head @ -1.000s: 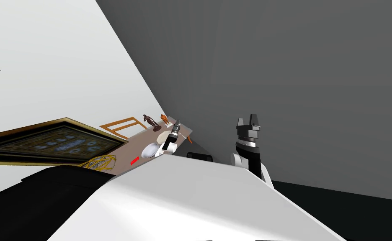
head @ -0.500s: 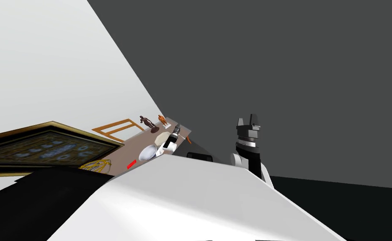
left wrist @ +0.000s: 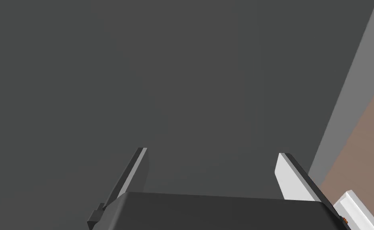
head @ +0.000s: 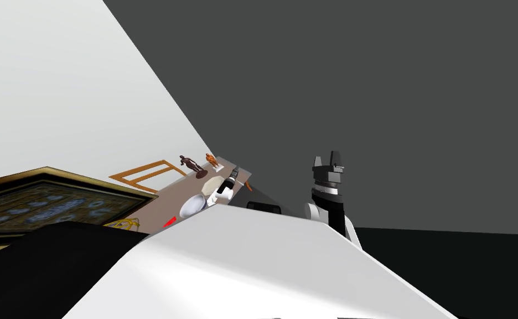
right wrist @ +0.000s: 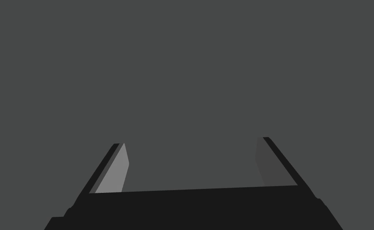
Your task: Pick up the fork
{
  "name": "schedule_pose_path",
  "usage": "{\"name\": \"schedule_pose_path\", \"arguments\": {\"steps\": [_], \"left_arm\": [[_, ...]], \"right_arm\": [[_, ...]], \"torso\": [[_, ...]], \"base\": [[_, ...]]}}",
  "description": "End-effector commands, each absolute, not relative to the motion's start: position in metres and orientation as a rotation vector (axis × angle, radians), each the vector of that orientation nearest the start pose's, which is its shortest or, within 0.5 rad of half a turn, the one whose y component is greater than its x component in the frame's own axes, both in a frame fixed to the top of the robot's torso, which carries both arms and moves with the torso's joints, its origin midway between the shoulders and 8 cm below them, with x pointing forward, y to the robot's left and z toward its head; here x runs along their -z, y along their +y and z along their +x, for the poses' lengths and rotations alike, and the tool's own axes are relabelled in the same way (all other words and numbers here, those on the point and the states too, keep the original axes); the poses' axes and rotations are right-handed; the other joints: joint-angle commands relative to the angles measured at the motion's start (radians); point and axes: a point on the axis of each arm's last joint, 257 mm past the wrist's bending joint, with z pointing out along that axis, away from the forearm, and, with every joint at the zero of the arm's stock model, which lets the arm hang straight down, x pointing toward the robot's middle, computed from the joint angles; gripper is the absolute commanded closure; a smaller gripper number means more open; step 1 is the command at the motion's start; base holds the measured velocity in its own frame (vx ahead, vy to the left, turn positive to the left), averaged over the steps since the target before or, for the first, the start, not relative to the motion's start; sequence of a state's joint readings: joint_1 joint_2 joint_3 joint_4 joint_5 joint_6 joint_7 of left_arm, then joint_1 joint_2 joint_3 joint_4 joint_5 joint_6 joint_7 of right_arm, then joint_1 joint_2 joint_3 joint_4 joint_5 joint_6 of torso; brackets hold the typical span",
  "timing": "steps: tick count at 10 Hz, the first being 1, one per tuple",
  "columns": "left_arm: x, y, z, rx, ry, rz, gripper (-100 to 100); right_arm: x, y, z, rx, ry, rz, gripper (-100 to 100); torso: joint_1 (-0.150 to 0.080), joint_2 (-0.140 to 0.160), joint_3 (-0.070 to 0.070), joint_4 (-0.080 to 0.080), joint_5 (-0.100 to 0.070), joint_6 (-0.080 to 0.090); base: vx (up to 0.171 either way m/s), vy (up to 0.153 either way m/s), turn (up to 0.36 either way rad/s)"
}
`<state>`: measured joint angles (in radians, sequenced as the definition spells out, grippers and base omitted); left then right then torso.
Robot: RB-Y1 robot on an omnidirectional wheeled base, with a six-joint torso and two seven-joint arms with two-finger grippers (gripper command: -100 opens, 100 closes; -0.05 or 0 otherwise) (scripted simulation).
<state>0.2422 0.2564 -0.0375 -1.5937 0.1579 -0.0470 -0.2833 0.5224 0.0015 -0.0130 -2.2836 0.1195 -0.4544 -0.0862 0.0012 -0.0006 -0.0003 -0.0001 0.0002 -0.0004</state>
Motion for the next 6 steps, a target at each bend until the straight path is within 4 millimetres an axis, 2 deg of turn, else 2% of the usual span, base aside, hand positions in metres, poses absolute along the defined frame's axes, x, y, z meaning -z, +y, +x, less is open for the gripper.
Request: {"name": "schedule_pose_path", "arguments": {"steps": [1, 6], "left_arm": [[0.338, 0.329, 0.46, 0.775, 1.549, -1.075, -100], [0.399, 0.356, 0.448, 0.635, 1.699, -1.167, -100]], "right_arm": [[-0.009, -0.275, 0.351, -1.269, 0.701, 0.67, 0], [-0.009, -0.275, 0.351, -1.269, 0.701, 0.67, 0]], "torso": [[0.0, 0.0, 0.0, 0.0, 0.0, 0.0], [0.001, 0.0, 0.0, 0.0, 0.0, 0.0]], "base": [[0.011, 0.016, -0.122], [0.013, 0.017, -0.083]]}}
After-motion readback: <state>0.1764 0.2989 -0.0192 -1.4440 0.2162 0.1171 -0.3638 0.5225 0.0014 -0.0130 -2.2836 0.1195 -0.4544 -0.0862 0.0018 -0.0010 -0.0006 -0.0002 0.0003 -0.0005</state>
